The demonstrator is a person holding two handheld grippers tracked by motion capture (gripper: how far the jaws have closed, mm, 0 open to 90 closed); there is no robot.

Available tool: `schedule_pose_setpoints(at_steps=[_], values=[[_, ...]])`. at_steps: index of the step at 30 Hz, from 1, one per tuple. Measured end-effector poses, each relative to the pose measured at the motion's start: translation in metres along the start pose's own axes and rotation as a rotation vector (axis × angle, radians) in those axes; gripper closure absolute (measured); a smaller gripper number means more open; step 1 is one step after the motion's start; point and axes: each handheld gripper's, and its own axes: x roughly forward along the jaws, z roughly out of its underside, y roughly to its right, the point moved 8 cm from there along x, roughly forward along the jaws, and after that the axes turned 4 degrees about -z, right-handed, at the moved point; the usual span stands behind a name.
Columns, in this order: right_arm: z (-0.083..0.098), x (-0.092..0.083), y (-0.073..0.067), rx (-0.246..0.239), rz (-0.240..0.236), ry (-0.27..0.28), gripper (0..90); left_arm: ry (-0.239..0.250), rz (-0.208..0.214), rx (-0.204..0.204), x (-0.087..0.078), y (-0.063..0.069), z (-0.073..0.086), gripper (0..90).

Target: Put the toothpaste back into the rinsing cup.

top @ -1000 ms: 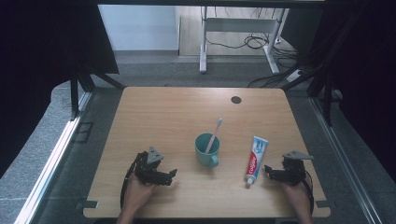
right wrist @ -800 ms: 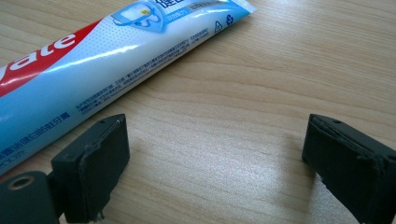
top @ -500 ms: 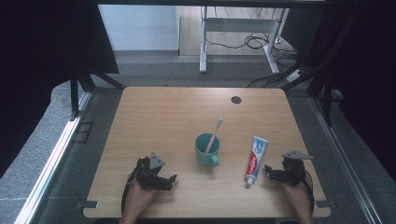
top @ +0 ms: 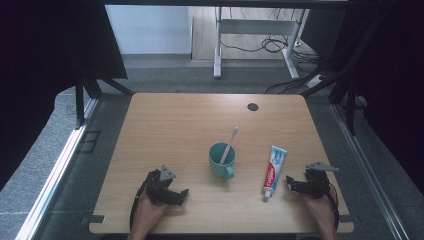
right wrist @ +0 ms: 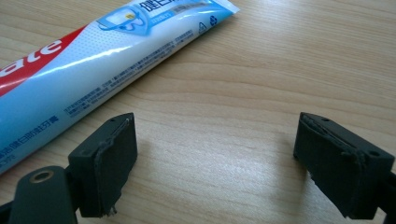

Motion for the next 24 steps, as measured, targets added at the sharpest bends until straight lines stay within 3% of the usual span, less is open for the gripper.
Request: schedule_pose_setpoints(at_steps=[5, 9, 15, 20, 23, 24], values=[[-0.003, -0.006, 0.003, 0.016, 0.000, 0.016, 17.1, 0.000, -0.001, -0.004, 0.000, 0.000, 0.000, 0.2], [-0.008, -0.011, 0.004, 0.029, -0.020, 0.034, 25.6, 0.000, -0.001, -0.005, 0.000, 0.000, 0.000, 0.3], [-0.015, -0.012, -0.005, 0.032, -0.099, 0.011, 44.7, 0.000, -0.002, -0.006, 0.000, 0.000, 0.000, 0.4], [-0.016, -0.011, -0.009, -0.019, -0.131, -0.039, 60.8, 0.001, -0.002, -0.005, 0.000, 0.000, 0.000, 0.5], [-0.016, -0.014, -0.009, -0.054, -0.130, -0.040, 68.8, 0.001, -0.002, -0.006, 0.000, 0.000, 0.000, 0.6], [-0.017, -0.015, -0.008, -0.059, -0.138, -0.038, 75.9, 0.001, -0.002, -0.006, 0.000, 0.000, 0.000, 0.6]])
